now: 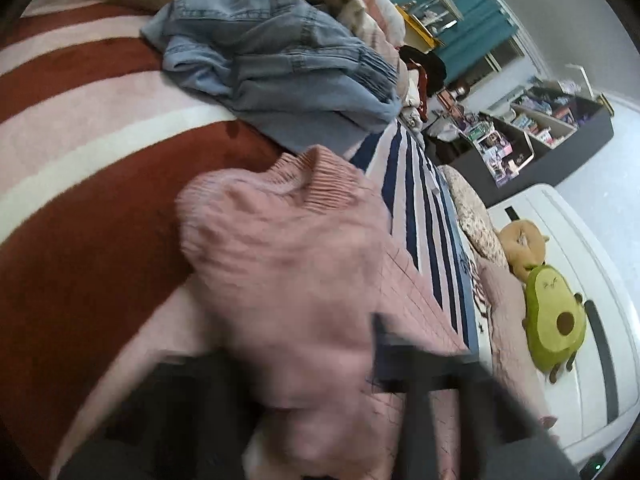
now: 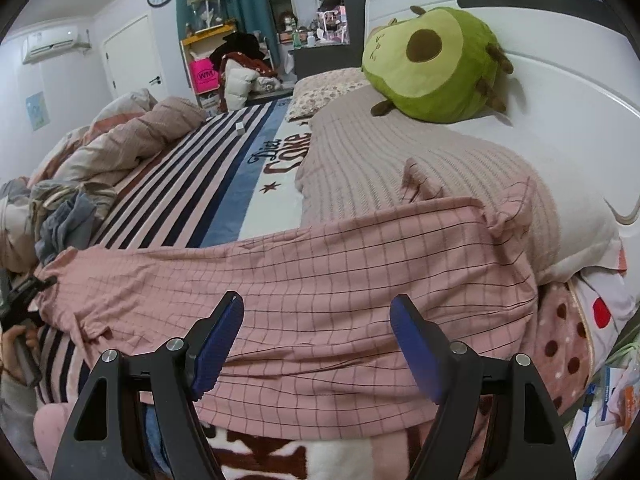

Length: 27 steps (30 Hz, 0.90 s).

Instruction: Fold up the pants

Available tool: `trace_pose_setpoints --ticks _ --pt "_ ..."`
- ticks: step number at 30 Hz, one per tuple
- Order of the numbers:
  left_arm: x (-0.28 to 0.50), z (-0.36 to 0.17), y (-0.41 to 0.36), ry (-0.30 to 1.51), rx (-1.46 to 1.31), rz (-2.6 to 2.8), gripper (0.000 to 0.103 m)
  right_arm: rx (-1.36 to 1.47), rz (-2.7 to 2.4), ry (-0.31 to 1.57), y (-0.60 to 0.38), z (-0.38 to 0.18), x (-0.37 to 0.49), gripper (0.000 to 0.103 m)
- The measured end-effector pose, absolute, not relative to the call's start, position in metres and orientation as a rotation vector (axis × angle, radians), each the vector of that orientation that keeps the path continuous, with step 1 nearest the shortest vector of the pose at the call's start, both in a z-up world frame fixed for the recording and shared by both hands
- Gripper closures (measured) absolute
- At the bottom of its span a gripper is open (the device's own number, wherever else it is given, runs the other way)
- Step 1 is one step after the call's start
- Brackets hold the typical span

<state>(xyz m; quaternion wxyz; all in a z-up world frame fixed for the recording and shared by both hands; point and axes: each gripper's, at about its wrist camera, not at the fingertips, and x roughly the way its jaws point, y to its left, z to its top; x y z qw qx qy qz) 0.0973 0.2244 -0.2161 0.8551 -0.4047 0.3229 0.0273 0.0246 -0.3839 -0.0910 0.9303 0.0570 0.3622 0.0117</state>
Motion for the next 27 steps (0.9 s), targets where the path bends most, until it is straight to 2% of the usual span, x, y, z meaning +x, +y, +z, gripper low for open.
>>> trace_pose_setpoints --ticks 8,19,27 --pt "0.056 -0.179 0.259 0.562 -0.718 0.110 0.095 0.138 0.065 0.763 -0.369 -0.091 0.028 0.031" --pt "-0.013 -0.159 0.365 0.511 -0.591 0.424 0.095 0.149 0.257 0.862 -0.303 -0.119 0.040 0.031" --pt "0.001 -0.119 0.325 0.462 -0.540 0.281 0.095 0.163 0.280 0.869 -0.300 -0.129 0.038 0.031"
